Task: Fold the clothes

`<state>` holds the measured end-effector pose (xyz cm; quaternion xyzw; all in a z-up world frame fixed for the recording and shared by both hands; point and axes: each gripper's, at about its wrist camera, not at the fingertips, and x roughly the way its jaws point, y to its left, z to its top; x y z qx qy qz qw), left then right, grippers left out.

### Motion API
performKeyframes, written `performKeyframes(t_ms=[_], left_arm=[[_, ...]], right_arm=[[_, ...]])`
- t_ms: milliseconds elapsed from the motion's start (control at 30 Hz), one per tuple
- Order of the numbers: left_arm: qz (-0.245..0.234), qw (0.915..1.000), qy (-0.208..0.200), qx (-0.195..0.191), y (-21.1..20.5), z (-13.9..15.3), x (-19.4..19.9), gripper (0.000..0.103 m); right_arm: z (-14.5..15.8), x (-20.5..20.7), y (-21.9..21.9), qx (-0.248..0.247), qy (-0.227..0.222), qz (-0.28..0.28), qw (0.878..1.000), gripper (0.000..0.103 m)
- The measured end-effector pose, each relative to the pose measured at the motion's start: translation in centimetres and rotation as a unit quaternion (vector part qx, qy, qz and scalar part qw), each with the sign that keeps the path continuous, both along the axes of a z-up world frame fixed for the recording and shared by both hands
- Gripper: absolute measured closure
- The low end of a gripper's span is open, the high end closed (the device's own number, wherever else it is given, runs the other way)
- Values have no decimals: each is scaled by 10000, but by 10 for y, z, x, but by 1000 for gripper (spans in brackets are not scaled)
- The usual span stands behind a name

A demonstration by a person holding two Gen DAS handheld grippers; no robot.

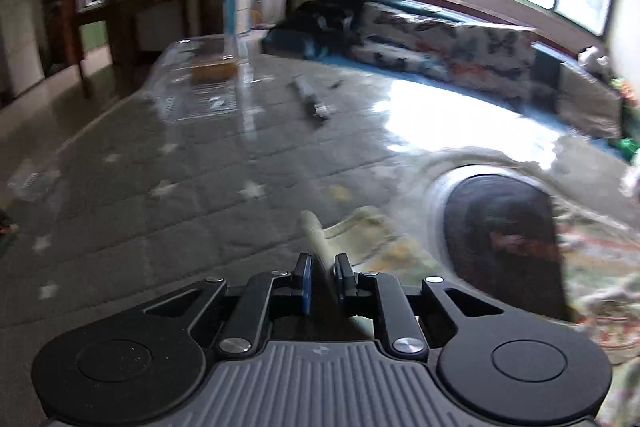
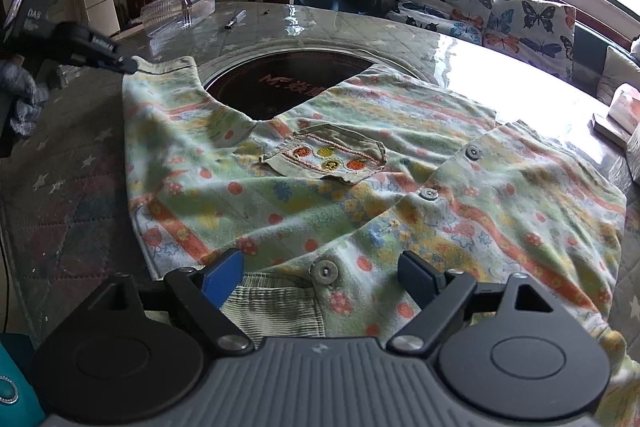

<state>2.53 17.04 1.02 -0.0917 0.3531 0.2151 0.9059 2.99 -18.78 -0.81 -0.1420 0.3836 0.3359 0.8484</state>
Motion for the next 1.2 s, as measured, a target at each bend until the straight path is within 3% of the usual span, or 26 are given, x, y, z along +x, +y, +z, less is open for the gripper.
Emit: performKeyframes(t_ms=[167,300,467,667,1000,1200], left_arm=[[66,10000,24,-38,1,5,-14,84],[-465,9989,-58,-98,-29,12,-14,74],[-1388,9897,-17,-338,-82,6,3,74],[-2052,9783,116,-261,-128,-13,16,74],[-1998,9788,239,391,-126,-28,18,74],[-1825,9818,261,463,-113,-29,22,72]], right_arm=[[5,-2,0,-52,-100,49,9999,15],[10,-3,-1,13,-145,34,9999,16],[6,-8,-1,-35,-72,48,10000,19],[7,-17,-11,-79,-40,-24,10000,27],[10,-39,-40,-226,14,-183,9996,41],[17,-53,-50,-346,44,-152,9993,52]])
